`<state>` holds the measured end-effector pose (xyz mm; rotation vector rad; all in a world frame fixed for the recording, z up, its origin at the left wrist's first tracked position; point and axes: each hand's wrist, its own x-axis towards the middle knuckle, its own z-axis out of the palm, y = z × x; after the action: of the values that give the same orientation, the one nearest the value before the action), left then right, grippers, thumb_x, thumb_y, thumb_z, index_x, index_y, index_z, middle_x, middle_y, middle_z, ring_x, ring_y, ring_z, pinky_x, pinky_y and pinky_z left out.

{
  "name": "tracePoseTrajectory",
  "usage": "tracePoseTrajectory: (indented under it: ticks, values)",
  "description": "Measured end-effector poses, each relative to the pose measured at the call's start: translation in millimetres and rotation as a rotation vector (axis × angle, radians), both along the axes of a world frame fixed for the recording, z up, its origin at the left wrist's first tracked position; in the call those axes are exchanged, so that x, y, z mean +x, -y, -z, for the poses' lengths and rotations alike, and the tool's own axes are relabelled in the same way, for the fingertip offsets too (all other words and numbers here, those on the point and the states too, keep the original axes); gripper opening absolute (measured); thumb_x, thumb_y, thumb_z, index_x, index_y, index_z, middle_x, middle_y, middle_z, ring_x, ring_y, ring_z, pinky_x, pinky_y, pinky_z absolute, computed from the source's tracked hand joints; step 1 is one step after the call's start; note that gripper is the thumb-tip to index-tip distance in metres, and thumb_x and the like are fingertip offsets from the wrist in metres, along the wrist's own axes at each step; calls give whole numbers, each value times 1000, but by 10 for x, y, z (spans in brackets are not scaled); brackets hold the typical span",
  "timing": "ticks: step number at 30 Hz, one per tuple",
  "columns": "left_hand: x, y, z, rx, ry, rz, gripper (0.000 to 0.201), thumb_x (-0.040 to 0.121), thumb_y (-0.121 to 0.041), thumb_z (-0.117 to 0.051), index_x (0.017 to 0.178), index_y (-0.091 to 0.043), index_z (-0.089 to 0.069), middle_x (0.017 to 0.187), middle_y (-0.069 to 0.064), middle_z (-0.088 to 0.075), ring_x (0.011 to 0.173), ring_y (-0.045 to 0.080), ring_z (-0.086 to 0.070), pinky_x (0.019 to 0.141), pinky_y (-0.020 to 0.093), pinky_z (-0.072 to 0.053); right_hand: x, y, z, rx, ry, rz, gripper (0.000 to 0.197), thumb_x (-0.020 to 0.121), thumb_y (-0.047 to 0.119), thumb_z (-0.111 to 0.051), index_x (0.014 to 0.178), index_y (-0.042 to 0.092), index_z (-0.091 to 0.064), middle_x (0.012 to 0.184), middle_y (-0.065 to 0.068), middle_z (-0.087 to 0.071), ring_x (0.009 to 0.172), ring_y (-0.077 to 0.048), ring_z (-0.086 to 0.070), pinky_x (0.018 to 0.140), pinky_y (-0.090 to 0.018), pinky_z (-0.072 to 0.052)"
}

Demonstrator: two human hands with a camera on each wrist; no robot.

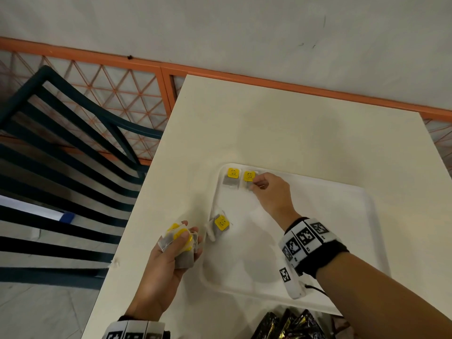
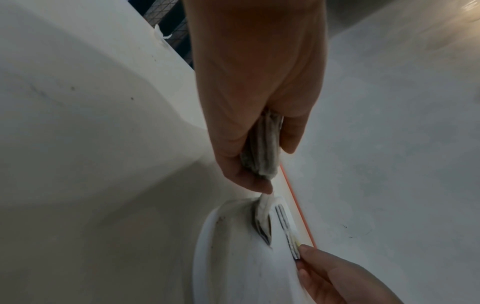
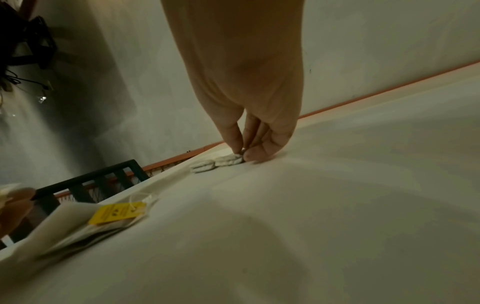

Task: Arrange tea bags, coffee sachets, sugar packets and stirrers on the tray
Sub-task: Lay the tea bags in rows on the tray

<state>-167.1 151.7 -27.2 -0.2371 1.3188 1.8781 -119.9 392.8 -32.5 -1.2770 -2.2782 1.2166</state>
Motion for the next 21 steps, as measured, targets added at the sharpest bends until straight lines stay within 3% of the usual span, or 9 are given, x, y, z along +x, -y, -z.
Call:
tracePoseTrajectory:
  ticks: [4,8,12,15,18,21]
  values:
    - [3,-4,-9,6,9,-4,24,89,-8,-50,109,-17,-60,91,4,-75,83,18,-70,74,33,-57,-15,-20,5,27,16,-16,14,82,8,-65,95,2,-66,94,-13,-69,80,-19,-59,76,-21,-44]
    - [10,-19,-35,7,10,-7,23,90,-7,-49,108,-17,-60,93,6,-73,79,15,-72,71,31,-58,-13,-14,9,112,39,-37,15,84,11,-62,97,5,-64,99,-14,-62,85,-23,-58,72,-17,-37]
    - [10,-45,-55,13,18,-19,22,89,-8,-49,105,-18,-60,90,5,-73,79,17,-71,72,31,-57,70,258,-74,259,10,-210,15,84,14,-62,97,7,-61,97,-11,-53,85,-23,-53,81,-30,-43]
    - [19,-67,-64,12,22,-16,22,89,-9,-50,106,-18,-60,90,5,-72,84,20,-69,71,30,-58,123,505,-79,163,137,-451,33,83,30,-66,109,10,-59,107,-8,-50,99,-21,-50,90,-33,-43]
    - [36,-68,-79,13,15,-14,22,88,-9,-51,106,-18,-60,87,3,-74,86,21,-68,70,30,-59,120,614,-56,76,304,-549,54,79,36,-68,124,15,-49,120,-7,-44,114,-23,-41,98,-32,-38]
    - [44,-44,-91,7,5,-10,21,88,-9,-51,106,-17,-60,87,3,-74,84,20,-69,71,31,-58,97,660,-83,68,338,-573,45,79,31,-67,118,14,-51,120,-8,-41,112,-25,-37,95,-31,-36]
